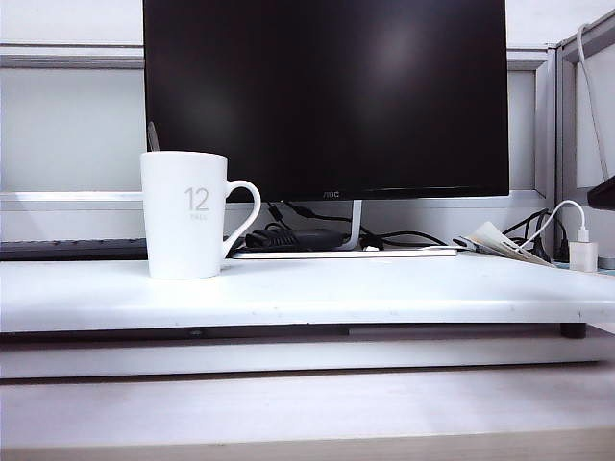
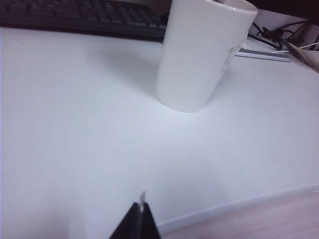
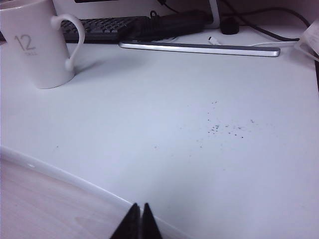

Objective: Pick up a spoon and stir the liquid in the cup.

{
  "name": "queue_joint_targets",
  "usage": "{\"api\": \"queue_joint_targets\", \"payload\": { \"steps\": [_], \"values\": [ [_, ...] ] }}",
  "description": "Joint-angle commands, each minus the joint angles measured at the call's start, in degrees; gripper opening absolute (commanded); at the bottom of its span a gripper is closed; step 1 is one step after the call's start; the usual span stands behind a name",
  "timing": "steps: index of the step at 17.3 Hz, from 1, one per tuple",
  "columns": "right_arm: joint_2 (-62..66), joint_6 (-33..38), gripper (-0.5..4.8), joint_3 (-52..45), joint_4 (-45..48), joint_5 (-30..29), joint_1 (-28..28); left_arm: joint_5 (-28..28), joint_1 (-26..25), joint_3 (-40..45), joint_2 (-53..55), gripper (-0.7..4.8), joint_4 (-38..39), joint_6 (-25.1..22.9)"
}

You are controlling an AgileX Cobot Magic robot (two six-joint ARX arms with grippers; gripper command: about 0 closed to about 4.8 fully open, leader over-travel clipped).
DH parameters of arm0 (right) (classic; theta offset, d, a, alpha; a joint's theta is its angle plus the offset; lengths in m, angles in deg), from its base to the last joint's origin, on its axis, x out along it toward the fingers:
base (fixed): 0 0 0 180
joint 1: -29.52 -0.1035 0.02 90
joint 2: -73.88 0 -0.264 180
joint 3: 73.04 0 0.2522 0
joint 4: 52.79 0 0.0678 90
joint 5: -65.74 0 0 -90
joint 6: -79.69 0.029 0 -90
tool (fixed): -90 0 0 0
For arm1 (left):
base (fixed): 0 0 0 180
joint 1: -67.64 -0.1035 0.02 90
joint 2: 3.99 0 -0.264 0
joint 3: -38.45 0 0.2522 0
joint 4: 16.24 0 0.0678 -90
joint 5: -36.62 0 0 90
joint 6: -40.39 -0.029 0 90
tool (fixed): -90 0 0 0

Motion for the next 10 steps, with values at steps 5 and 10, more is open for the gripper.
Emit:
{"api": "queue_joint_targets", "payload": {
  "steps": [5,10],
  "values": [
    [-8.5,0.2,0.13,-0.1,-1.5,0.1,1.0,0.3,-3.9,-0.1,-4.0,-0.05,0.1,-0.3],
    [-14.1,0.2,0.13,-0.1,1.6,-0.3,6.4,-0.2,-15.9,-0.1,-3.8,-0.05,-0.3,-0.3]
  ]
}}
